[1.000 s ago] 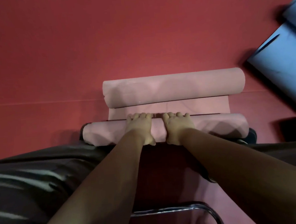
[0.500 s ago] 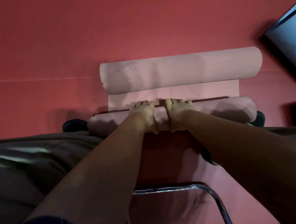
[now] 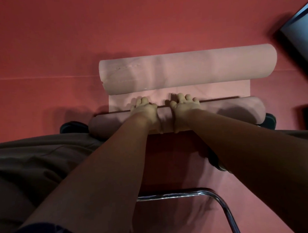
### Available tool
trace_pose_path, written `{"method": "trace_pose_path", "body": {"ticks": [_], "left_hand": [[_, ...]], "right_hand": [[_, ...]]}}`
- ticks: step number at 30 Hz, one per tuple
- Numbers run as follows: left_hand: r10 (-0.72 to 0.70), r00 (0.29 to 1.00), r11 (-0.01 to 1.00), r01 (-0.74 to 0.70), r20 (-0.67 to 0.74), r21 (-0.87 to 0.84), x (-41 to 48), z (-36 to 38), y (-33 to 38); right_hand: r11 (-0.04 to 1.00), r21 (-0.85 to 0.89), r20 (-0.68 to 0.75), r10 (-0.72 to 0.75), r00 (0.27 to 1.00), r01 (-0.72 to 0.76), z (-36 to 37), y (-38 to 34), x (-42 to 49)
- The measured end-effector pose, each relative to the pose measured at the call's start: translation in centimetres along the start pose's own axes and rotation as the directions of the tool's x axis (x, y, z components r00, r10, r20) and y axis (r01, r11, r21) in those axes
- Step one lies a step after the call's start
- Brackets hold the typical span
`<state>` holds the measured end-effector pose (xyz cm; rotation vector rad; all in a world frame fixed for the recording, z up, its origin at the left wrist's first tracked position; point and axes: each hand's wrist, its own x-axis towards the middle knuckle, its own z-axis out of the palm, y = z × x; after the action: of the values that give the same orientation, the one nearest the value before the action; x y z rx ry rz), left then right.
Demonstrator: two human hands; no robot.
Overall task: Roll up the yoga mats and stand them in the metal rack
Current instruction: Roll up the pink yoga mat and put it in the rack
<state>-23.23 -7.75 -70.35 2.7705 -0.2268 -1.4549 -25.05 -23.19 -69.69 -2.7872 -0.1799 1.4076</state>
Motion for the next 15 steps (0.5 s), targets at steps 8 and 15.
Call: {"method": "trace_pose_path", "body": {"ticks": [8,15], "left_hand": [[0.027,1.000,0.997,-0.027,0.007,0.070,0.3,0.6,1.0],[0.042,0.996,0.994,-0.034,-0.075,0.104,0.5,1.1,1.0]], "right_hand": [[0.989,0.143,-0.006,-0.026,1.000,0.026,-1.3,1.0,0.3],[0.986,0.150,0.007,-0.073,0.997,0.071,-0.4,2.0,0.3]]}}
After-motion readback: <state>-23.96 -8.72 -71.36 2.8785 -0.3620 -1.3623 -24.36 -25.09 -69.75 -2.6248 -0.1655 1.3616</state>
